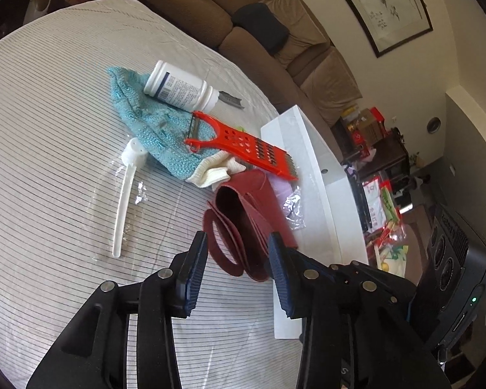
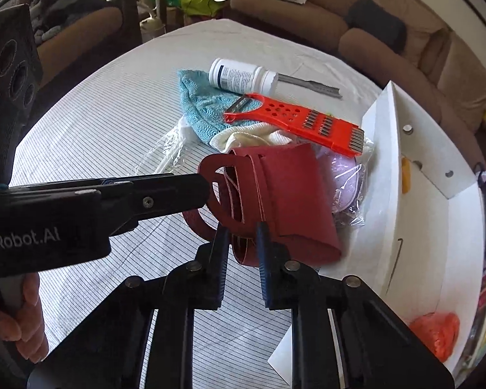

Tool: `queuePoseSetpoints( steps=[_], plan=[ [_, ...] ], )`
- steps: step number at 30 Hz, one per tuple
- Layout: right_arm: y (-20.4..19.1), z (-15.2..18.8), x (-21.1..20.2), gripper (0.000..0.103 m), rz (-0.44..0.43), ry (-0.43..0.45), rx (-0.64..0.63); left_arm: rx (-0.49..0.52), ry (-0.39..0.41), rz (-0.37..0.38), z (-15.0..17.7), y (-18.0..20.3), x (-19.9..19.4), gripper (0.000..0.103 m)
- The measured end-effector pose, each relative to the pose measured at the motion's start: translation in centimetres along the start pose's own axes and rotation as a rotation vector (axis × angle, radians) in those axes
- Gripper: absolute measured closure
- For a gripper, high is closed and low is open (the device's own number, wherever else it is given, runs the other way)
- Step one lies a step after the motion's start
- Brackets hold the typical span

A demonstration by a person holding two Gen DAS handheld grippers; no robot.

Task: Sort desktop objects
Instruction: 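Grasp the red handbag's side with the right gripper, then lift the red handbag with the right gripper and carry it over the box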

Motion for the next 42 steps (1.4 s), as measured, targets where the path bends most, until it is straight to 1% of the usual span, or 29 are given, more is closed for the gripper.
queuePoseSetpoints(
  steps=[2,4,6,9,11,12,16,18,21,24,26,28,29,31,33,34,36,38,40,41,42],
  plan=[
    [0.4,-0.2,-0.4,0.092,-0.012,0.017,0.023,-0.020,0.005,-0.017,-0.2,-0.8,-0.2,0.063],
    [1.0,-0.2,-0.5,0.092,-0.048,0.021,0.067,-0.028,-0.021,-0.033,0.0,-1.4,0.3,0.063],
    [1.3,-0.3,-0.8,0.092,-0.089,0.027,0.106,-0.018,-0.047,-0.039,0.6,-1.4,1.1,0.063],
    [1.3,-0.3,-1.0,0.092,-0.126,0.029,0.125,0.005,-0.072,-0.039,1.4,-1.0,2.2,0.063],
    [1.2,-0.3,-1.3,0.092,-0.151,0.033,0.134,0.008,-0.076,-0.034,1.7,-1.0,2.6,0.079],
    [1.1,-0.3,-1.4,0.092,-0.158,0.034,0.137,0.005,-0.083,-0.017,1.8,-0.9,2.7,0.092],
    [0.4,-0.3,-2.1,0.097,-0.175,0.038,0.121,0.022,-0.072,-0.029,1.6,-0.7,2.3,0.094],
    [0.1,-0.5,-2.5,0.097,-0.173,0.046,0.113,0.018,-0.070,-0.035,1.5,-0.8,2.3,0.096],
    [-0.2,-1.0,-2.6,0.096,-0.138,0.049,0.085,0.005,-0.073,-0.024,1.6,-1.0,2.4,0.096],
    [-0.7,-1.6,-2.0,0.096,-0.130,0.028,0.060,-0.003,-0.068,-0.009,1.5,-0.8,2.3,0.096],
    [-1.1,-1.7,-1.5,0.096,-0.137,0.002,0.057,-0.010,-0.062,-0.005,1.3,-0.8,2.1,0.096],
    [-1.3,-1.7,-1.7,0.095,-0.149,0.016,0.073,-0.026,-0.060,0.010,1.0,-0.9,2.0,0.096],
    [-1.3,-1.6,-1.9,0.093,-0.155,0.026,0.078,-0.035,-0.059,0.020,0.9,-1.0,1.9,0.096],
    [-1.3,-1.1,-2.4,0.082,-0.165,0.046,0.075,-0.040,-0.054,0.032,0.8,-1.0,1.7,0.097],
    [-1.4,-0.6,-2.8,0.071,-0.145,0.070,0.047,-0.034,-0.051,0.033,0.6,-0.9,1.6,0.097],
    [-1.6,-0.5,-2.8,0.070,-0.135,0.075,0.028,-0.033,-0.051,0.034,0.7,-0.8,1.6,0.097],
    [-1.8,-0.5,-2.5,0.070,-0.095,0.074,-0.007,-0.032,-0.055,0.033,0.8,-0.6,1.8,0.097],
    [-2.0,-0.9,-1.9,0.070,-0.061,0.061,-0.028,-0.022,-0.050,0.008,0.8,-0.7,1.9,0.098],
    [-2.0,-1.4,-1.1,0.071,-0.038,0.041,-0.046,-0.038,-0.055,0.020,0.8,-1.0,2.0,0.097],
    [-2.0,-1.4,-0.6,0.072,-0.036,0.033,-0.056,-0.044,-0.055,0.024,0.7,-1.1,2.0,0.097],
    [-2.0,-1.5,-0.3,0.076,-0.031,0.030,-0.068,-0.044,-0.053,0.022,0.6,-1.2,2.0,0.097]
  ],
)
Point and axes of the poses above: each gripper's, at about its wrist camera, not at the fingertips, and x roughly the way its jaws point, y to its right, z to its underside, the point moved 6 cm from there along x, roughly the way its jaws point, and after that the axes turned 1 degree about y, right-handed, at the moved point
